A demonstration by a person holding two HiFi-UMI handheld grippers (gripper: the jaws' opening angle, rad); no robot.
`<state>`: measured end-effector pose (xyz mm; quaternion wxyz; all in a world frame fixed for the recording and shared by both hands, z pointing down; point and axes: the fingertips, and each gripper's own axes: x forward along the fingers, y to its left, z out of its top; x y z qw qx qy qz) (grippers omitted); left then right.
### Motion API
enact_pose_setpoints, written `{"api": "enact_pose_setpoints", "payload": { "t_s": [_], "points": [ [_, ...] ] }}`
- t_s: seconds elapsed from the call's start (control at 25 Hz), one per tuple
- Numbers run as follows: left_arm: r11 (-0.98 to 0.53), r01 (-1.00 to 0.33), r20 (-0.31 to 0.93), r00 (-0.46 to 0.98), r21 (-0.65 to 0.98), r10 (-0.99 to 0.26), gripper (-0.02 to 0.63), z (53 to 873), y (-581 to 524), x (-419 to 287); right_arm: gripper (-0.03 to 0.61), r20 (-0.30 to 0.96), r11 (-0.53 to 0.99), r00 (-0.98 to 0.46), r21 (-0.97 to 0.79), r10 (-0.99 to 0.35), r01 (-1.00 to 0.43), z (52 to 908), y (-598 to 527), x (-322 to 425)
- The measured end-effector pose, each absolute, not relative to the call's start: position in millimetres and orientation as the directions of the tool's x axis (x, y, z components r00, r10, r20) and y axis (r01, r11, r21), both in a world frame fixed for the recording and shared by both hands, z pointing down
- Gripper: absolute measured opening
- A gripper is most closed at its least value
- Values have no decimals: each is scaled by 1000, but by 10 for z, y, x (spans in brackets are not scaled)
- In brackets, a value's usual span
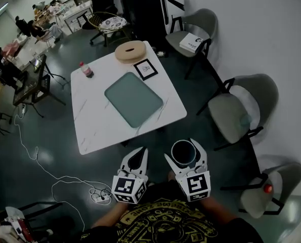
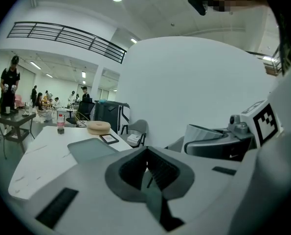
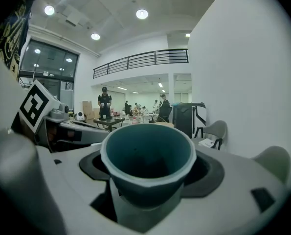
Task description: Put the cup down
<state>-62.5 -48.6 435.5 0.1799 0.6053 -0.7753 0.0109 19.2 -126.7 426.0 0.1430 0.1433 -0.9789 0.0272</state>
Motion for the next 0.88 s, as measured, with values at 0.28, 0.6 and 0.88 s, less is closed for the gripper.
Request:
{"api": "enact_pose_setpoints", "payload": {
  "t_s": [0.28, 0.6, 0.88],
  "points": [
    [378, -908, 311, -312, 181, -898, 11, 4405, -551, -663, 381, 281, 981, -943, -20, -180, -193, 4327, -1439, 78],
    [440, -883, 324, -373, 163, -869, 11, 4397, -519, -830, 382, 285, 990, -951, -34, -120, -136, 4357, -1475, -155],
    [439, -883, 326, -371, 165, -870, 11, 4460, -477, -1201, 380, 283, 990, -951, -30, -121, -135, 4357, -1395, -500]
  ]
}}
